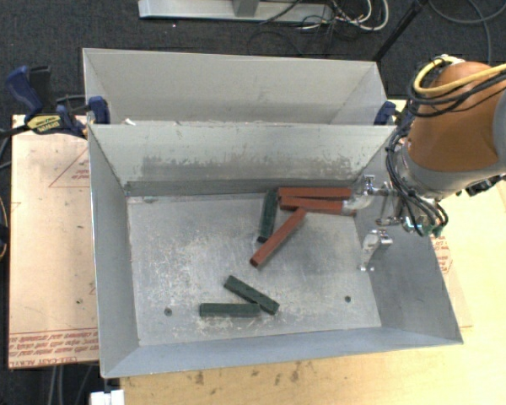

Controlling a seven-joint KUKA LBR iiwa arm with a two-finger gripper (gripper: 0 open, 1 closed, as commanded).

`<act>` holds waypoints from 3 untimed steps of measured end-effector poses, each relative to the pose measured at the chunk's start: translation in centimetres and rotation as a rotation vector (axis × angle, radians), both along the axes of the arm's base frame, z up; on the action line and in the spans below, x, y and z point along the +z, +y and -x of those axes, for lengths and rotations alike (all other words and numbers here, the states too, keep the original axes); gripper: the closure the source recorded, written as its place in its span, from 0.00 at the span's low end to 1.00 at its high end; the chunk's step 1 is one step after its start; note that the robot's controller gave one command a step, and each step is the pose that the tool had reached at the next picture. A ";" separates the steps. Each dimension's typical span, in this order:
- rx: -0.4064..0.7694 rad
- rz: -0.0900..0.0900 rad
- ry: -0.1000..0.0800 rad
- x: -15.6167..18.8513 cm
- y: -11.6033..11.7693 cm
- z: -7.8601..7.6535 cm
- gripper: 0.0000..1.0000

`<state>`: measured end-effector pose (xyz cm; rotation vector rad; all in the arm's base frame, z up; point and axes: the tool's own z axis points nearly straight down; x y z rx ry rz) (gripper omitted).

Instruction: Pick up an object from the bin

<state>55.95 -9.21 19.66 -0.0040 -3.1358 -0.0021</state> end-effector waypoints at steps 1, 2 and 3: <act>0.002 0.001 -0.007 0.4 0.0 -0.2 0.00; -0.099 0.001 -0.012 -5.1 0.1 -3.4 0.00; 0.093 0.001 -0.007 -5.4 4.2 -4.1 0.00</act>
Offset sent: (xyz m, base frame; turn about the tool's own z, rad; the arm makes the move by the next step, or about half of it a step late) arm 0.0721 0.0023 -0.1266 0.2282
